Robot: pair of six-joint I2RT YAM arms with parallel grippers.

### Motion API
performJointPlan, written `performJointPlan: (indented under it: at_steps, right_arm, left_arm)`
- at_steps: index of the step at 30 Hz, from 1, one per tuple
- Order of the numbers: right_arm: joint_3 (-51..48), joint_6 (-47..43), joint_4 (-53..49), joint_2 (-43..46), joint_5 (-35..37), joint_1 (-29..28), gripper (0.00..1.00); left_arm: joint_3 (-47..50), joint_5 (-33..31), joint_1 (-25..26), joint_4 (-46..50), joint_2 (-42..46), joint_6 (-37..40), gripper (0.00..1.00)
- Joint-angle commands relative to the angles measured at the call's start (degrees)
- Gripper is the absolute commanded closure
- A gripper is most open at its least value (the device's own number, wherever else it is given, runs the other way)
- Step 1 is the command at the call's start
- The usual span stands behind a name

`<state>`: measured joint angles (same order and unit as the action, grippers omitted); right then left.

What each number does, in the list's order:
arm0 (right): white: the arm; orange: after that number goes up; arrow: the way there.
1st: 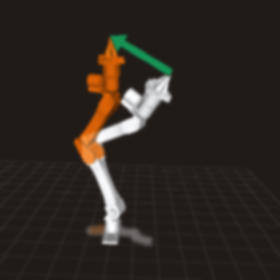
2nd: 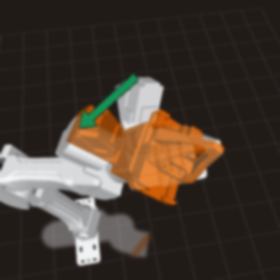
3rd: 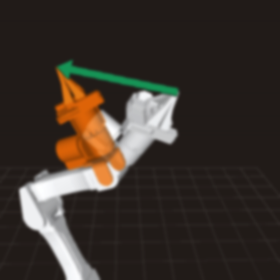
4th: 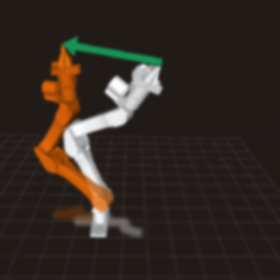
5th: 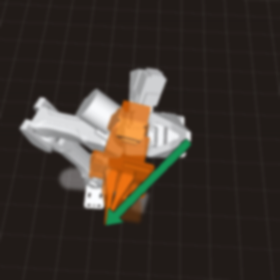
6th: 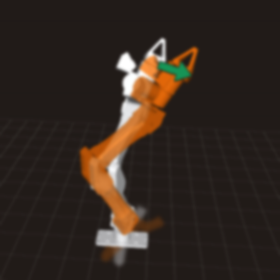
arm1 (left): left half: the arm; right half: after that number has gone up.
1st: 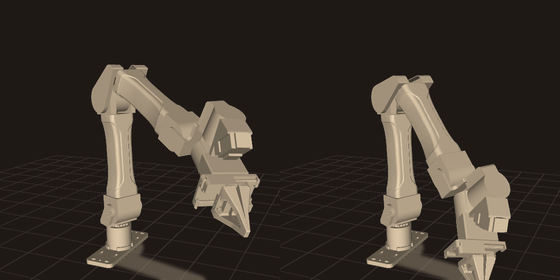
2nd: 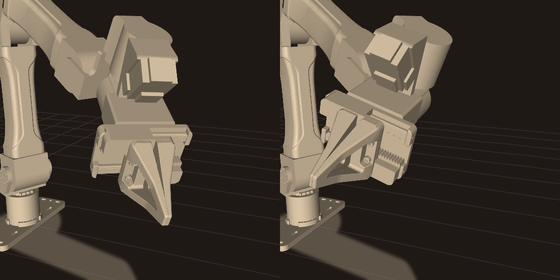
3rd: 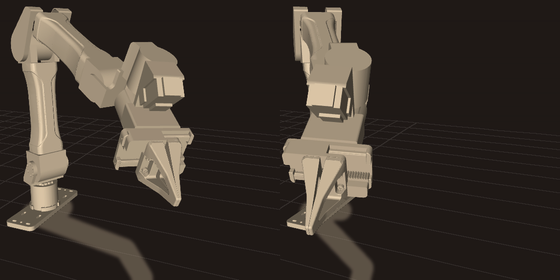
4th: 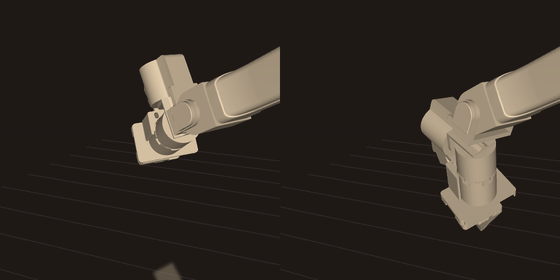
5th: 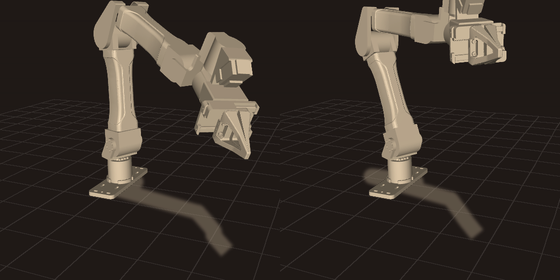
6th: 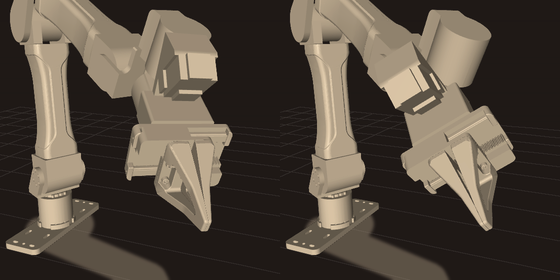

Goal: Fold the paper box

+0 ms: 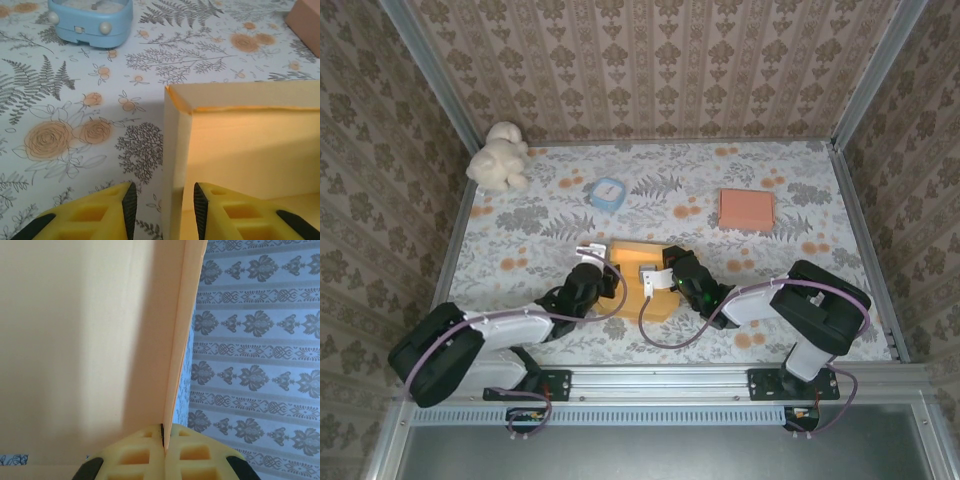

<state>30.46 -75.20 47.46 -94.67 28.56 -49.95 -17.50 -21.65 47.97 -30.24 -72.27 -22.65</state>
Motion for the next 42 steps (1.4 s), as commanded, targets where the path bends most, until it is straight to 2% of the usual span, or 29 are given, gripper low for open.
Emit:
performJointPlan:
  at_steps: [1,7,11,13,19,26,31,38,42]
  right_arm:
    - [-0.83,-1.38,-2.03,0.30,1.15,-0.69,1.00]
    - [-1.23,-1.30,-1.42,-0.50,1.24,-0.75,1.00]
    - [-1.62,-1.18,-0.82,-0.83,1.86,-0.72,1.00]
    - [-1.63,-1.18,-0.67,-0.99,2.28,-0.71,1.00]
    - [-0.93,0.95,-0.49,-0.87,2.56,-0.78,1.00]
    - [-0.40,7.48,-2.07,1.91,1.71,-1.44,0.73]
    - [0.48,14.55,-7.86,7.33,0.48,-2.21,0.57]
    - [0.01,28.76,-19.12,21.38,-0.69,-3.20,0.56]
    - [0.97,48.05,-29.79,30.91,0.15,-3.74,0.56]
  left_arm:
    - [-2.81,-5.33,0.43,-3.60,-3.04,1.68,0.64]
    - [-5.46,-9.95,1.16,-6.41,-9.70,2.18,0.72]
    - [-6.76,-20.49,2.00,-2.41,-11.78,-1.23,0.88]
    - [-6.46,-23.38,2.08,-1.85,-11.88,-2.24,0.90]
    - [-6.76,-23.33,2.17,-2.14,-12.18,-1.00,0.96]
    - [-6.86,-22.57,2.85,-4.31,-13.74,0.16,0.97]
    - [-7.11,-22.47,3.10,-4.70,-14.09,0.20,0.97]
    - [-6.07,-21.87,3.45,-5.48,-13.05,-0.50,0.97]
    - [-4.53,-21.81,4.08,-7.80,-12.16,-0.77,0.98]
